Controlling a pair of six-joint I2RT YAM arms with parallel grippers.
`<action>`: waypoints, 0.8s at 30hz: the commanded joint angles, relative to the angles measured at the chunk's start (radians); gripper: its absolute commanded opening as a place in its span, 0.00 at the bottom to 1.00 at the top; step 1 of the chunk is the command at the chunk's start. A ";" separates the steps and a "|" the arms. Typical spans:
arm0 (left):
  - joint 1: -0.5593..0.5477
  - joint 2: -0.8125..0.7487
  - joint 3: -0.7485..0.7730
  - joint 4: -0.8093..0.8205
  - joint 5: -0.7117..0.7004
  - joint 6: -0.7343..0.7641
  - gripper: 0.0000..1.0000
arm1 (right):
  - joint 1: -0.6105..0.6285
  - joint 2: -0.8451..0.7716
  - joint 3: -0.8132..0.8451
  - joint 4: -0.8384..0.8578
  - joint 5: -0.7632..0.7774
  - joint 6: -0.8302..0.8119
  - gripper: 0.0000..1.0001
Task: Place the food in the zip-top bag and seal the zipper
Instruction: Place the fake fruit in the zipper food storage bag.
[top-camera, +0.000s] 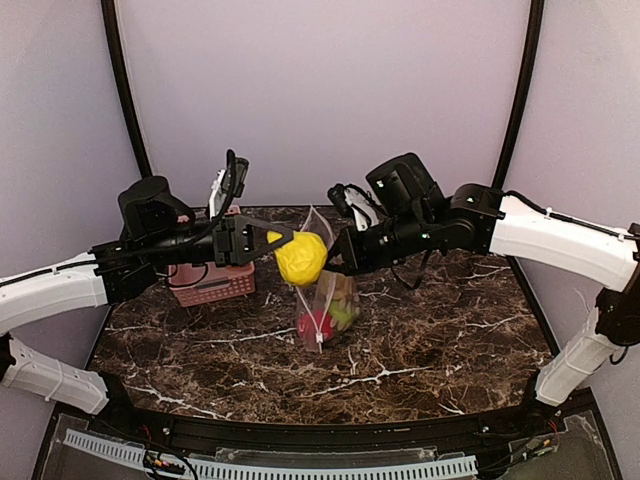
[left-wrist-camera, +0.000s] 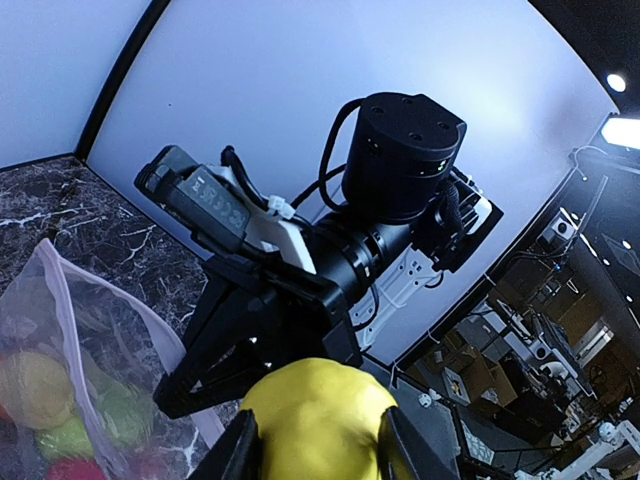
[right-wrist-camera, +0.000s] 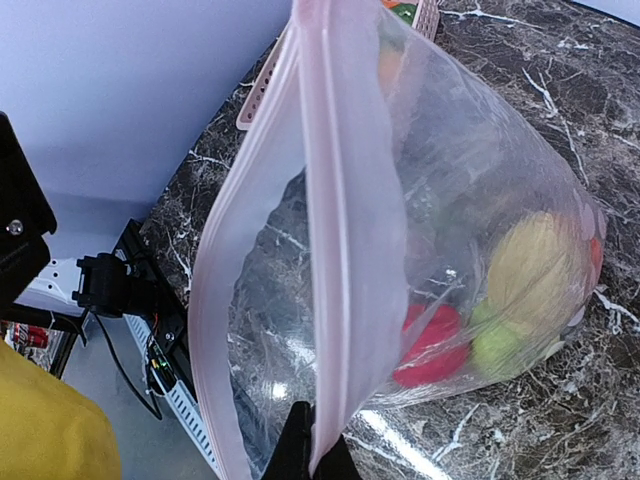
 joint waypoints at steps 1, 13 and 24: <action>-0.026 0.033 0.036 0.051 -0.028 0.038 0.40 | 0.013 -0.008 0.027 0.025 0.002 -0.004 0.00; -0.028 0.042 0.017 -0.084 -0.198 0.178 0.40 | 0.020 -0.023 0.012 0.027 0.010 -0.003 0.00; -0.058 0.051 0.055 -0.273 -0.392 0.345 0.39 | 0.019 -0.013 0.016 0.025 0.011 -0.005 0.00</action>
